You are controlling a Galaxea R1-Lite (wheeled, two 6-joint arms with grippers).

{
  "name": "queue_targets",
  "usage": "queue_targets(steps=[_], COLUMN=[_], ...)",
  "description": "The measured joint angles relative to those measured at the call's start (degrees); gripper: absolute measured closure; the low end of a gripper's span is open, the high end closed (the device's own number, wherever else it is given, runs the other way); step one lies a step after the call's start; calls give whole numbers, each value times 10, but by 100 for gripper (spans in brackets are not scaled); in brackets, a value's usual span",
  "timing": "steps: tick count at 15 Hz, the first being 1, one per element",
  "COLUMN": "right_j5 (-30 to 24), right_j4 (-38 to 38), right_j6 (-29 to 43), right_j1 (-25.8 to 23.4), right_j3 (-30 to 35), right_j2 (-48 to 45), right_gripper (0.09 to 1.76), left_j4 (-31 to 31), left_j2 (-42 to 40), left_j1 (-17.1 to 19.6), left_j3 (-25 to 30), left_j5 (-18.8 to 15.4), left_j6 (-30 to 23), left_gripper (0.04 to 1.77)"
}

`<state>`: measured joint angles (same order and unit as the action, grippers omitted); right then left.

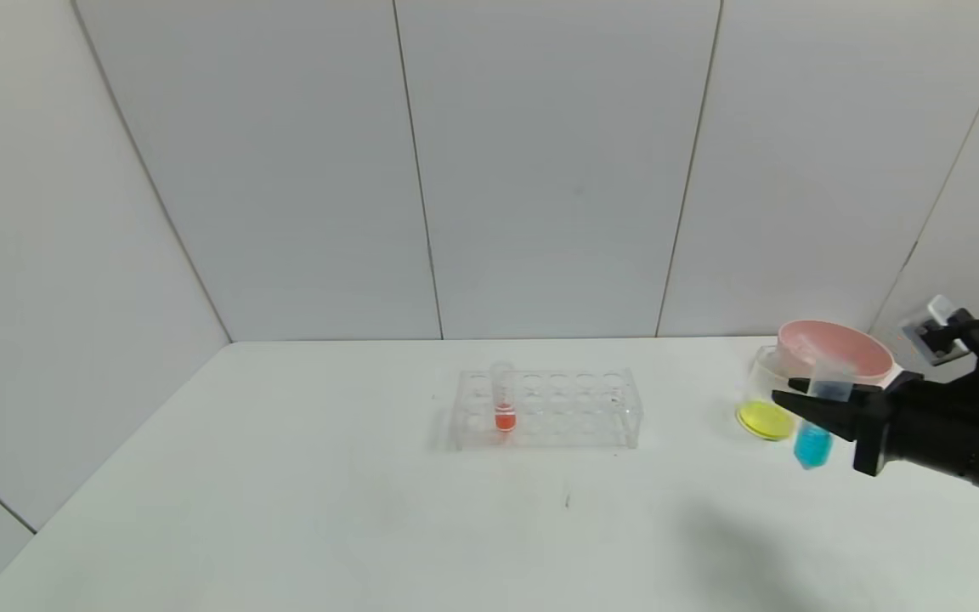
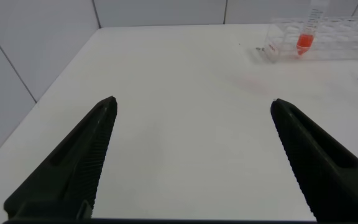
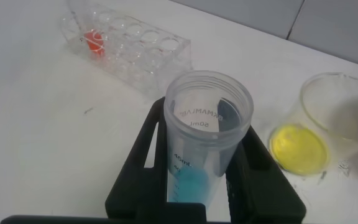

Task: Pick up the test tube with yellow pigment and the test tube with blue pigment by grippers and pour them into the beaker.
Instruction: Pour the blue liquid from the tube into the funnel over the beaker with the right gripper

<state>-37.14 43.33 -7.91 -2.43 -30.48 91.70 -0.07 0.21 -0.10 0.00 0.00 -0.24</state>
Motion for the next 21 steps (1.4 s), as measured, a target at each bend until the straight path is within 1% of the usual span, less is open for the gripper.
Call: queue_targets(steps=[2,4,5,7,9,10,11,14,16,18,21], right_j5=[-83,-147,-164,-177,-180,-180,-180,-177,-151,-113,-66], right_j4=[-84,-184,-226,-318,-419,-457,-476,-487,-515,-586,-699], right_j6=[-60,-161,-219,-322,-377,-389,-394,-400,-404,-422,-445], right_j1=[-81,-155,-186,-236,-265,-273,-274,-256,-236,-217,-195], right_j3=[-31,-74,-99,-156,-210,-238,-259,-303,-341,-400,-509], right_j2=[-15,-17,-12,7,27,35,43,69,89,108,143], right_gripper=[126,126,126,126,126,126,126,126,126,126,126], left_j4=[0,0,0,0,0,0,0,0,0,0,0], left_j2=[0,0,0,0,0,0,0,0,0,0,0], left_j1=[0,0,0,0,0,0,0,0,0,0,0], left_j3=[0,0,0,0,0,0,0,0,0,0,0], left_j5=[0,0,0,0,0,0,0,0,0,0,0], left_j6=[0,0,0,0,0,0,0,0,0,0,0], left_gripper=[5,5,5,5,5,5,5,5,5,5,5])
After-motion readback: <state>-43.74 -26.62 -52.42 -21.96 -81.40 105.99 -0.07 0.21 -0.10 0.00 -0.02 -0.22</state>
